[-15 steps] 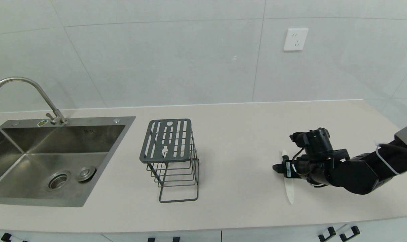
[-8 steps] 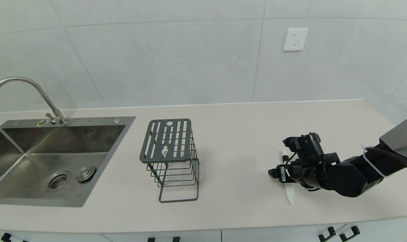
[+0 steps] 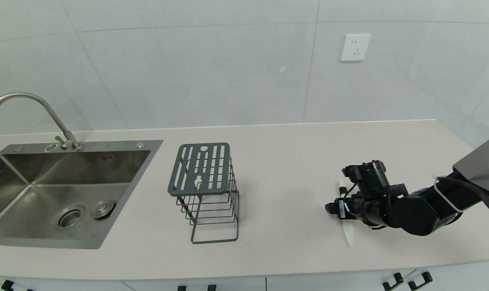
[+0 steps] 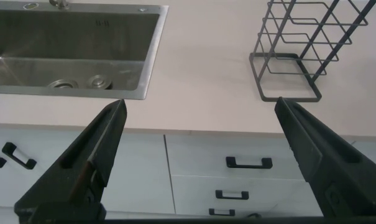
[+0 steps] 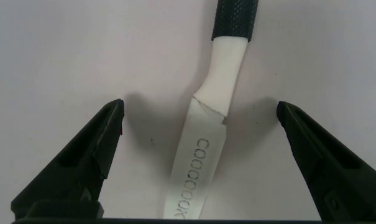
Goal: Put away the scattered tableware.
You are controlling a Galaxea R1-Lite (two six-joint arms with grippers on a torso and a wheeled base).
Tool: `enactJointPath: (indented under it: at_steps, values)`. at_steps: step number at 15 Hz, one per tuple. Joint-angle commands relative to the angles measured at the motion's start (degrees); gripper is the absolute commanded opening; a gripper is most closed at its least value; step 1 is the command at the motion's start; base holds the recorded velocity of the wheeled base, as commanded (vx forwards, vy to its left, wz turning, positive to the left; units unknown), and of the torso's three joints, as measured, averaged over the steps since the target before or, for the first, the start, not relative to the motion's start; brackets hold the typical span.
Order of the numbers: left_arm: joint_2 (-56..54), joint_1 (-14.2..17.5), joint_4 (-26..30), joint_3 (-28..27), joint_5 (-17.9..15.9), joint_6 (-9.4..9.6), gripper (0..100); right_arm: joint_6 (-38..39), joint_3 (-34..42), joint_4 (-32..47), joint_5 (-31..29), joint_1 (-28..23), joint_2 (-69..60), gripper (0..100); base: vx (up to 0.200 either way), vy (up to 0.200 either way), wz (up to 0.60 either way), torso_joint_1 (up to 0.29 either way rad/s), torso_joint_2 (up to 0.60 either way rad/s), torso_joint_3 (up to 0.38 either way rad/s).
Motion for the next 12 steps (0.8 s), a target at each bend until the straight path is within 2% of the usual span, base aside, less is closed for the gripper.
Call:
enactJointPath:
  at_steps: [1, 3, 4, 12]
  values:
    - [0.0, 0.0, 0.0, 0.0, 0.0, 0.01, 100, 0.0, 0.0, 0.1, -0.1, 0.0, 0.2, 100, 0.000, 0.000, 0.00, 0.000, 0.00, 0.000]
    - [0.0, 0.0, 0.0, 0.0, 0.0, 0.01, 100, 0.0, 0.5, 0.3, -0.7, 0.0, 0.8, 100, 0.000, 0.000, 0.00, 0.000, 0.00, 0.000]
    - [0.0, 0.0, 0.0, 0.0, 0.0, -0.08, 100, 0.0, 1.1, 0.8, -0.7, 0.0, 1.3, 0, 0.000, 0.000, 0.00, 0.000, 0.00, 0.000]
    - [0.0, 0.0, 0.0, 0.0, 0.0, 0.10, 100, -0.3, 1.1, 0.8, -0.6, -0.1, -1.3, 0, 0.000, 0.000, 0.00, 0.000, 0.00, 0.000]
